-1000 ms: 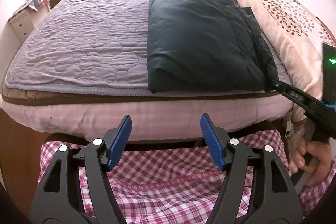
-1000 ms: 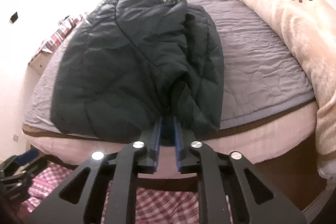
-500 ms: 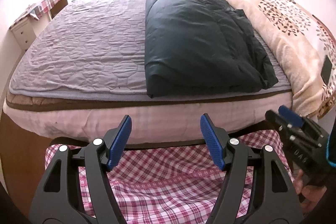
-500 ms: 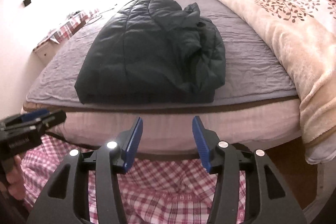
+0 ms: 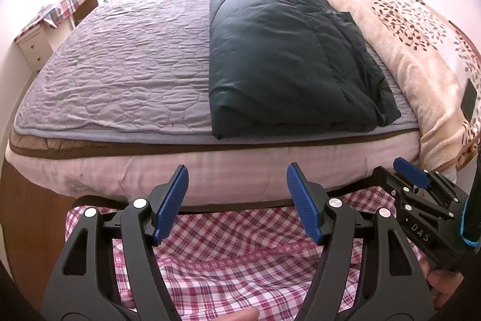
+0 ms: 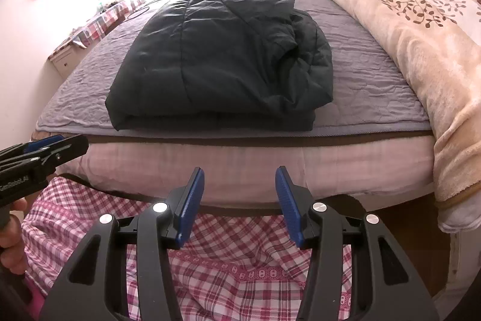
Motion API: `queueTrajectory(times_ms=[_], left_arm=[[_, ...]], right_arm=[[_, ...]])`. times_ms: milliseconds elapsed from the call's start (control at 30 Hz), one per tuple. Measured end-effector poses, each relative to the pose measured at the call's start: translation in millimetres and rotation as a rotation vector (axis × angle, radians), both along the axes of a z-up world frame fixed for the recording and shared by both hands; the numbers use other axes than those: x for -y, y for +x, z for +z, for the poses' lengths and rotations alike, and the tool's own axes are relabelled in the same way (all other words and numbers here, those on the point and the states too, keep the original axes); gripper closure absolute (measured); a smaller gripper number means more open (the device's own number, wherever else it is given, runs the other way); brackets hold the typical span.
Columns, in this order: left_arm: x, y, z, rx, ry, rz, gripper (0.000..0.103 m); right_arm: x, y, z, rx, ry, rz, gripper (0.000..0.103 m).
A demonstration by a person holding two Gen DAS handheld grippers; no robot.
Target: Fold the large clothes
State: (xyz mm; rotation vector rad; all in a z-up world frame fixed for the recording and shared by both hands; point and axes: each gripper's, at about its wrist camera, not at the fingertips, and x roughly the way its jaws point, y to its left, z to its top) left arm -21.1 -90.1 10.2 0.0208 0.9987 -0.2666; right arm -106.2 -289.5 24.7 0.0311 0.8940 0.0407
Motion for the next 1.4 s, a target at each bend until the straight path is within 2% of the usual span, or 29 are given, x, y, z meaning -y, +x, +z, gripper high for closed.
queueTrajectory(times_ms=[1400], left_arm=[[3.4,-2.1,-2.0,-0.004,0.006,-0.003,0.036]], right_arm=[[2.3,2.7,-6.1,-0.027,0.019,-0.003,0.053]])
